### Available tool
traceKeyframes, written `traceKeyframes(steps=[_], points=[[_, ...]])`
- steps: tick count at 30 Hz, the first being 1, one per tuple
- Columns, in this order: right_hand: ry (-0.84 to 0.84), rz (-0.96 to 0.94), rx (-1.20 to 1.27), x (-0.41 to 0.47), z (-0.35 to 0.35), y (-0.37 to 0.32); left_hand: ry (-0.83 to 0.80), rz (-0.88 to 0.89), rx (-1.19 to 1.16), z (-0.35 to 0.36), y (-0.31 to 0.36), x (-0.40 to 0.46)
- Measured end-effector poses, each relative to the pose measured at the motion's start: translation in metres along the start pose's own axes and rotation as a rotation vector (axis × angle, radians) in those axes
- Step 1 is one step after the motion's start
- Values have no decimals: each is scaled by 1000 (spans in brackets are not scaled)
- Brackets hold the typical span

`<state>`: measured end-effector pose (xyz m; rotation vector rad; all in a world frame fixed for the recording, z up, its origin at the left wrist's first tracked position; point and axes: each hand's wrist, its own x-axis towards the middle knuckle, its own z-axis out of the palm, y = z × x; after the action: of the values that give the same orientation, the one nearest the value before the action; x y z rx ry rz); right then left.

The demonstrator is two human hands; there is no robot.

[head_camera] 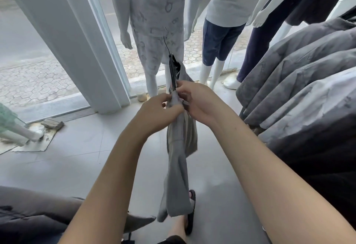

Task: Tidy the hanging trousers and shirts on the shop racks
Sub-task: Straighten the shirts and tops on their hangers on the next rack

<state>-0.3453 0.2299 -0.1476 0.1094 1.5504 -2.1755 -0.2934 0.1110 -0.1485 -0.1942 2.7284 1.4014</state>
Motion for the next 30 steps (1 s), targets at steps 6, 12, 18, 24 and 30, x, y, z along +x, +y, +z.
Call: traceKeyframes(steps=[6, 12, 18, 24, 30], points=[[-66, 12, 29, 4, 1, -1, 108, 59, 283, -16, -3, 8], [-104, 19, -312, -3, -10, -13, 199, -7, 246, -53, -13, 15], [411, -295, -895, -32, -61, -47, 13, 125, 426, -93, -13, 22], [167, -209, -1288, -63, -93, -55, -225, 301, 535, -87, 18, 13], [189, -187, -1224, -102, -124, -62, -334, 377, 492, -70, 44, 20]])
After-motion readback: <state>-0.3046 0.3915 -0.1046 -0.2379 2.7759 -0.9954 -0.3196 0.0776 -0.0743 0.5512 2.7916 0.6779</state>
